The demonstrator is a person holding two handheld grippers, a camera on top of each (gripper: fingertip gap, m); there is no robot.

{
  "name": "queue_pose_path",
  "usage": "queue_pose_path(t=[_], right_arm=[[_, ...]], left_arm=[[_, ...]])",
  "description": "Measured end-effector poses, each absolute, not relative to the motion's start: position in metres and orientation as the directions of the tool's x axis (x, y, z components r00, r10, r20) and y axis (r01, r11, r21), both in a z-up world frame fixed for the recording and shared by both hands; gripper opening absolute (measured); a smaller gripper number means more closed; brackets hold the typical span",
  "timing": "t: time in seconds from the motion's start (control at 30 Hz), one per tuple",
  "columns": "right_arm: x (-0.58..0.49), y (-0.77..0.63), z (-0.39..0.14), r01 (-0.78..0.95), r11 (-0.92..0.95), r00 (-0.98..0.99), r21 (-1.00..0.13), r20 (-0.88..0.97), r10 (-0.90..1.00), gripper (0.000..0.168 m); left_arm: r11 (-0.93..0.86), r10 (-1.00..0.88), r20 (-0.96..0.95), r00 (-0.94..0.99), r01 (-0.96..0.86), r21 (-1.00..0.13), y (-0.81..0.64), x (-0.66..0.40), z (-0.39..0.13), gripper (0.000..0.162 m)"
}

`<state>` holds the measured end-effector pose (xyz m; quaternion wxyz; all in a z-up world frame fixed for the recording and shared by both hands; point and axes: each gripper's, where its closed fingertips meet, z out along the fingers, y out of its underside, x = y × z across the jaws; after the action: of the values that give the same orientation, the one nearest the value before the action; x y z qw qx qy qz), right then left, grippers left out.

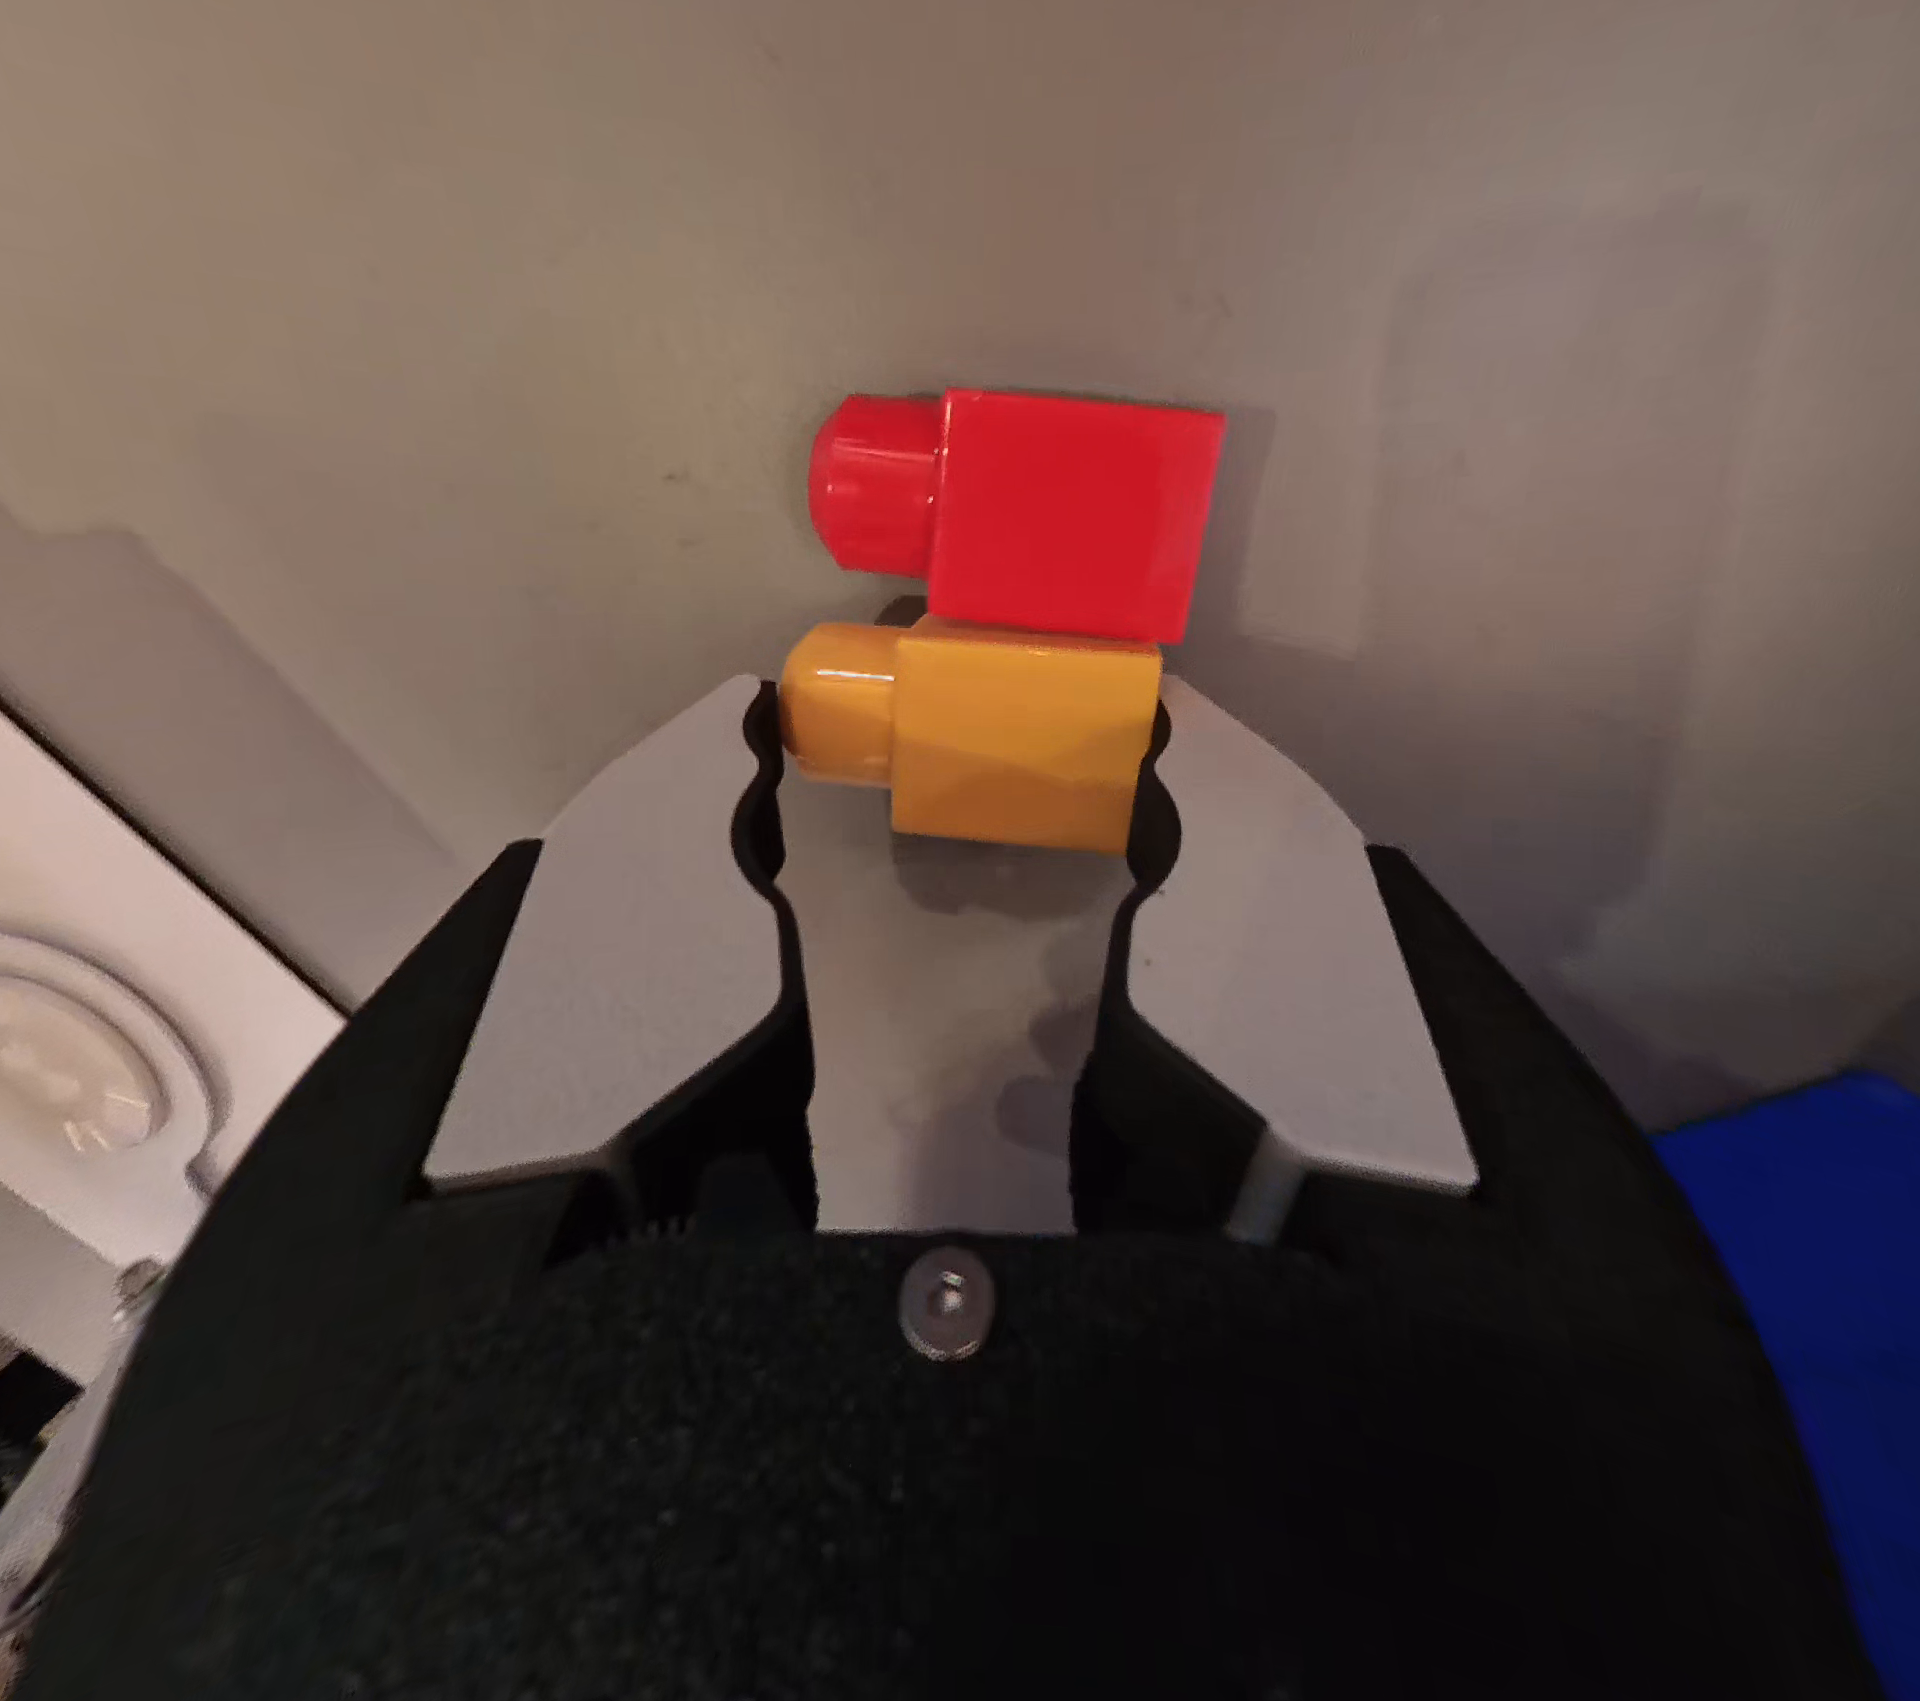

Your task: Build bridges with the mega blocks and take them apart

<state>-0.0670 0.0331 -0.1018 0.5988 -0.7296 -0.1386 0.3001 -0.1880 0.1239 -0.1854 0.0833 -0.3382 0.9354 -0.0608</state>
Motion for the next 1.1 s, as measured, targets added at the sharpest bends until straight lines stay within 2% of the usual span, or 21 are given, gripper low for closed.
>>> queue_pose_path(t=[0.27, 0.5, 0.6, 0.7, 0.77, 0.83, 0.87, 0.93, 1.03, 1.1], right_arm=[[-0.067, 0.034, -0.102, -0.165, -0.254, 0.778, -0.953, -0.284, 0.561, 0.053], [-0.067, 0.034, -0.103, -0.181, -0.267, 0.767, -0.946, -0.306, 0.564, 0.053], [-0.066, 0.033, -0.103, -0.183, -0.265, 0.767, -0.947, -0.307, 0.564, 0.053], [-0.067, 0.033, -0.102, -0.181, -0.261, 0.768, -0.948, -0.302, 0.565, 0.053], [-0.067, 0.033, -0.102, -0.177, -0.259, 0.769, -0.949, -0.298, 0.566, 0.053], [-0.068, 0.033, -0.102, -0.173, -0.262, 0.769, -0.949, -0.296, 0.567, 0.053], [-0.068, 0.033, -0.103, -0.172, -0.264, 0.768, -0.949, -0.297, 0.567, 0.053], [-0.068, 0.033, -0.104, -0.169, -0.270, 0.768, -0.948, -0.298, 0.567, 0.053], [-0.069, 0.034, -0.104, -0.163, -0.274, 0.767, -0.948, -0.296, 0.569, 0.052], [-0.069, 0.034, -0.105, -0.161, -0.277, 0.767, -0.947, -0.297, 0.569, 0.052]], left_arm=[[0.747, -0.659, -0.108, -0.744, -0.632, -0.204, 0.120, -0.186, -0.194, 0.065], [0.692, -0.722, -0.106, -0.684, -0.711, -0.127, 0.121, -0.210, -0.184, 0.081], [0.629, -0.774, -0.175, -0.608, -0.771, -0.102, 0.131, -0.229, -0.153, 0.082], [0.499, -0.856, -0.276, -0.438, -0.840, -0.215, 0.141, -0.248, -0.098, 0.072], [0.405, -0.890, -0.366, -0.271, -0.839, -0.363, 0.149, -0.260, -0.054, 0.064], [0.285, -0.913, -0.403, -0.055, -0.795, -0.536, 0.154, -0.282, -0.014, 0.064], [0.209, -0.916, -0.397, 0.063, -0.767, -0.606, 0.156, -0.297, 0.000, 0.071], [0.054, -0.896, -0.352, 0.269, -0.722, -0.689, 0.158, -0.335, 0.007, 0.088], [-0.141, -0.813, -0.289, 0.506, -0.652, -0.745, 0.152, -0.391, -0.012, 0.098], [-0.206, -0.773, -0.244, 0.586, -0.595, -0.777, 0.135, -0.411, -0.033, 0.096]])
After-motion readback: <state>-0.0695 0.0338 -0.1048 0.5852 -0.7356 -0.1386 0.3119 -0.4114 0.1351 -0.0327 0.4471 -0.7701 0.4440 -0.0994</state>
